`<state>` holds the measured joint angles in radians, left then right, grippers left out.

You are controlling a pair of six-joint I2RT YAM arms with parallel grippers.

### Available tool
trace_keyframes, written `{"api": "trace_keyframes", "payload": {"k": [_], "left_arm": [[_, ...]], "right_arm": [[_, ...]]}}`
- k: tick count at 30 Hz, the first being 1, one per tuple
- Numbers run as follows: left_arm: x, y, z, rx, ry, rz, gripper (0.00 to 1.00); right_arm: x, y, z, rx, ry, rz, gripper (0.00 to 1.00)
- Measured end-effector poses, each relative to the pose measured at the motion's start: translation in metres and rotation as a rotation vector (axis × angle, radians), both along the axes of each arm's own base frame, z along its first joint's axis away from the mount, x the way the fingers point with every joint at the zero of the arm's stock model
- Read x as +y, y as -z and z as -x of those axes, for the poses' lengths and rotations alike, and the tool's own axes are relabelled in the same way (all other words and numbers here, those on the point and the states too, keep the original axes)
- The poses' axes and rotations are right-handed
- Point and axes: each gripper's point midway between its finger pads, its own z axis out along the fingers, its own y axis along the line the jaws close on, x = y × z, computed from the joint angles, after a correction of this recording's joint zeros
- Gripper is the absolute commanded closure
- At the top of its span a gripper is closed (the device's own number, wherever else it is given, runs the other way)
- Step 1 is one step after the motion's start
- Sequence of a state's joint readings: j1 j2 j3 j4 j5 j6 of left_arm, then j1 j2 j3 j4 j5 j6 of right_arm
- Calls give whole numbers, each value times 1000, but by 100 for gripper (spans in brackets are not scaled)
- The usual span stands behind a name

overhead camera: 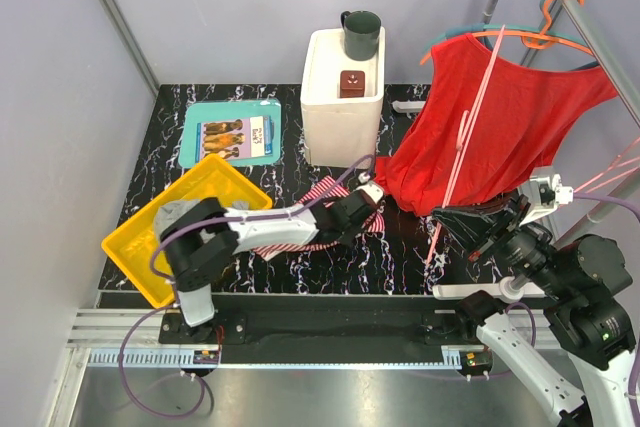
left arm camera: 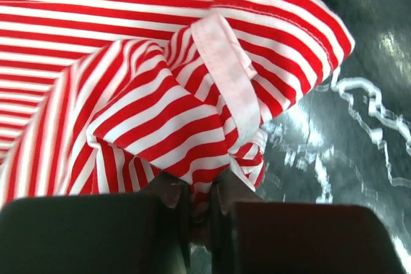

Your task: Remove the tank top from the hanger

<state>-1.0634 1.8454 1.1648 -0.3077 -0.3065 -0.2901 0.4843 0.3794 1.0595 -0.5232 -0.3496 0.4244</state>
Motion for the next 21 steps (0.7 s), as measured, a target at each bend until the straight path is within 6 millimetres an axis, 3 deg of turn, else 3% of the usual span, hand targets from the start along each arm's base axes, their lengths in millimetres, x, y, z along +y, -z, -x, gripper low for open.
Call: {"api": "trace_keyframes", "payload": {"k": [2, 5, 8, 13, 18, 21], "left_arm": [[11, -17, 2, -7, -10, 16, 100], [29, -62, -4, -50, -45, 89, 100], [58, -125, -24, -128, -126, 218, 100], [139, -211, -54, -274, -318, 390, 100], [217, -260, -55, -390, -545, 506, 100], [265, -278, -52, -465, -728, 571, 100]], "right_arm": [[0, 0, 1, 1, 0, -2, 100], [-1, 1, 2, 3, -1, -2, 100], [-1, 1, 2, 7, -1, -4, 100], [-1, 3, 2, 20, -2, -1, 100], [0, 4, 2, 30, -3, -4, 100], [0, 4, 2, 35, -4, -7, 100]]}}
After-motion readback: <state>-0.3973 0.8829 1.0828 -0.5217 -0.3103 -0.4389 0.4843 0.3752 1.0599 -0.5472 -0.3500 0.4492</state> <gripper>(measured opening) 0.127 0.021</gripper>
